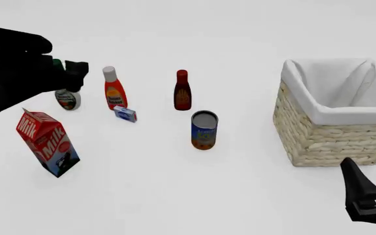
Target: Pick the ketchup and place it in the basket.
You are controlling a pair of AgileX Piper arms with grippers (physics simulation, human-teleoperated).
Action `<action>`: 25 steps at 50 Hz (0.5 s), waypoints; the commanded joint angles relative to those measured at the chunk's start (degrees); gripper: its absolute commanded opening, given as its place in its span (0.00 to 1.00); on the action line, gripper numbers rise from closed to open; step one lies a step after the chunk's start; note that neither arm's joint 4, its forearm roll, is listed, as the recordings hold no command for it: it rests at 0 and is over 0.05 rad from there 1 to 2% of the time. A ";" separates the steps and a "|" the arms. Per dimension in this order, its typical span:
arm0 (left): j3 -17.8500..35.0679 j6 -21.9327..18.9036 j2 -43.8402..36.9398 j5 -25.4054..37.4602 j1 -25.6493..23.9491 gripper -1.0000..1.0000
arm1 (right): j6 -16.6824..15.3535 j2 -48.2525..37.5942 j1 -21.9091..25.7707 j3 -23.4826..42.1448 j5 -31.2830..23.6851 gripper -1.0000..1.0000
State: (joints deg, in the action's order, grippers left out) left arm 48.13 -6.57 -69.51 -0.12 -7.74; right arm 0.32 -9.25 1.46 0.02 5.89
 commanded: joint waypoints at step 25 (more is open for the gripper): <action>14.34 -0.29 -19.64 -3.71 3.02 1.00 | 0.80 -3.03 0.21 0.02 2.38 1.00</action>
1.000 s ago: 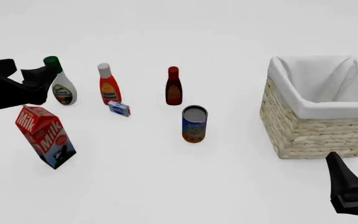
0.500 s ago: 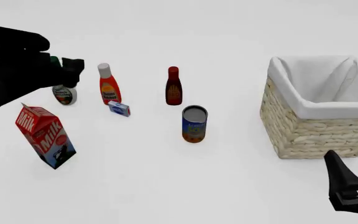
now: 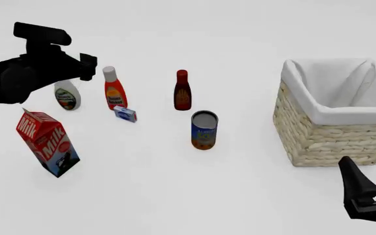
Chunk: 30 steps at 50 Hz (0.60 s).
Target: Pick the ketchup and place it in the basket.
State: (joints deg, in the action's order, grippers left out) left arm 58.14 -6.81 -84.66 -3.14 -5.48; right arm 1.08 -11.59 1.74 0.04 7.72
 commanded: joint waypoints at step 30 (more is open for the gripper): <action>9.91 -1.88 -13.23 -4.31 0.98 1.00 | 0.24 -6.45 0.14 -0.01 5.29 1.00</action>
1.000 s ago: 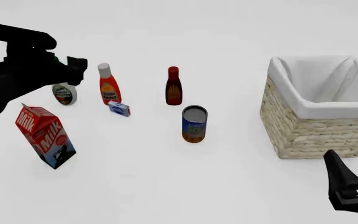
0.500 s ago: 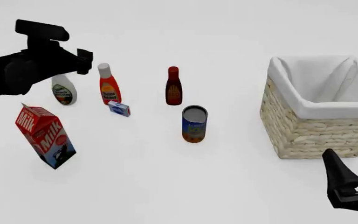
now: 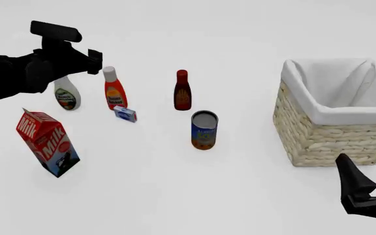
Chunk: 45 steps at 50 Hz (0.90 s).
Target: Pick the ketchup and place it in the basket.
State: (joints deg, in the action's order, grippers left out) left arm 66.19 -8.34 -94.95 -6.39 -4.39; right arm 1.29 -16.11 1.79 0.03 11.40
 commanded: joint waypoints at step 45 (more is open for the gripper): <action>8.29 0.83 -12.52 -3.41 -0.91 1.00 | -0.17 -1.57 -0.51 -0.01 1.44 1.00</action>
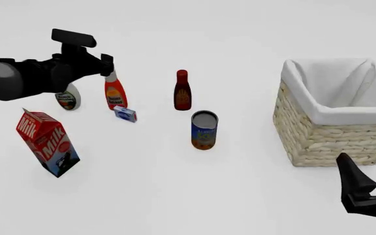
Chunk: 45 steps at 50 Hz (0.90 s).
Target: Pick the ketchup and place it in the basket.
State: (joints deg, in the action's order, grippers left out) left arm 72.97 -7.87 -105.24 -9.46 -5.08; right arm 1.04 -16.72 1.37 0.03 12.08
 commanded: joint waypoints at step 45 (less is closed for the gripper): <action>9.64 3.75 -11.37 0.80 0.03 1.00 | 0.70 -4.98 -0.29 -0.01 3.68 1.00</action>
State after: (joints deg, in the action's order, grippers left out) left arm 81.44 -4.52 -115.17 -8.84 -5.12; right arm 1.63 -21.07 1.07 0.02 15.28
